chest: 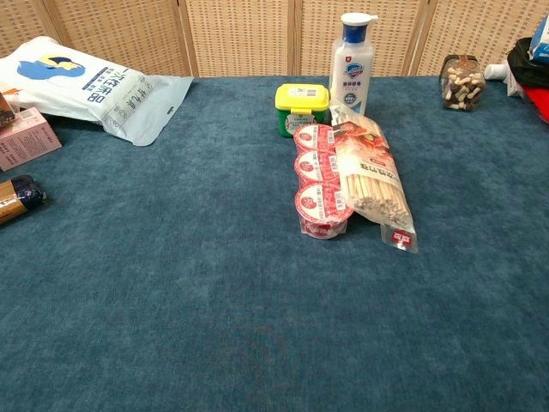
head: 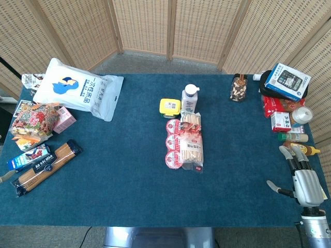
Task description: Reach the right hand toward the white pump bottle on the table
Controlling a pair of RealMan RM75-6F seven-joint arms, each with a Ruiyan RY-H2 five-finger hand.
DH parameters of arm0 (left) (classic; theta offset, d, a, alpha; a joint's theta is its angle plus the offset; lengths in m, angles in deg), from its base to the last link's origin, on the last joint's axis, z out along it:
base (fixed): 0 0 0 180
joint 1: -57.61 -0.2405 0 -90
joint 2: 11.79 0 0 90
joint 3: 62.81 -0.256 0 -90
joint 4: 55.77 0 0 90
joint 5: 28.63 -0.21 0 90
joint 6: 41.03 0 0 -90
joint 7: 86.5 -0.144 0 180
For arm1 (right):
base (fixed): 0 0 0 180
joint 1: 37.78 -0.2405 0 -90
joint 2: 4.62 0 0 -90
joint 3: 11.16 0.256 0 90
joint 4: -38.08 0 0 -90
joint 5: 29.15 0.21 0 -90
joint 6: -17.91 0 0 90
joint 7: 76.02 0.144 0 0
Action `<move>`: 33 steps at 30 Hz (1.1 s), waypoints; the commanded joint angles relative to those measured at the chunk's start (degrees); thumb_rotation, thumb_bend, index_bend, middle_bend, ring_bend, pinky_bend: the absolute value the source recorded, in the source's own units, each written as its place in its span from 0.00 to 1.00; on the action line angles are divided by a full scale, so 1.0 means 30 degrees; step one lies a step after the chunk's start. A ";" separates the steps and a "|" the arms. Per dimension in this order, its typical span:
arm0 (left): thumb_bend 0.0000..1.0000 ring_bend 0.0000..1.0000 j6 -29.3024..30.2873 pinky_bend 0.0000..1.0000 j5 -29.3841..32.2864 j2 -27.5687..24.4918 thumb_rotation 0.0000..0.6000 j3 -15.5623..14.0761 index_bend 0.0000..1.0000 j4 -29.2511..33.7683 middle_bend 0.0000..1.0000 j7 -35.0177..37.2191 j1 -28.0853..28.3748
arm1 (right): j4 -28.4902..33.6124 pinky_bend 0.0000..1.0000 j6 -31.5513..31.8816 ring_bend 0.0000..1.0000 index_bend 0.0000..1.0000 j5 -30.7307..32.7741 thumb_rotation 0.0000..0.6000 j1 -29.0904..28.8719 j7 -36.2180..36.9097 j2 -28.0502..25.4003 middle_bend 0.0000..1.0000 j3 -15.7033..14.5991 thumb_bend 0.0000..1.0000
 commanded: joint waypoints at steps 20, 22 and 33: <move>0.00 0.00 -0.0934 0.00 0.0322 0.0224 1.00 -0.0140 0.20 0.0018 0.00 -0.0134 0.0373 | -0.0817 0.00 -0.4803 0.00 0.00 0.1411 1.00 -0.3126 0.4255 0.0795 0.00 0.1419 0.03; 0.00 0.00 -0.1137 0.00 0.0440 0.0241 1.00 -0.0127 0.20 0.0012 0.00 -0.0201 0.0463 | -0.0849 0.00 -0.5549 0.00 0.00 0.1641 1.00 -0.3651 0.4578 0.0893 0.00 0.1644 0.03; 0.00 0.00 -0.1946 0.00 0.0578 -0.0156 1.00 0.0057 0.20 0.0616 0.00 0.0213 0.0993 | -0.2032 0.00 -0.9305 0.00 0.00 0.3469 1.00 -0.6763 0.5508 0.2251 0.00 0.3333 0.03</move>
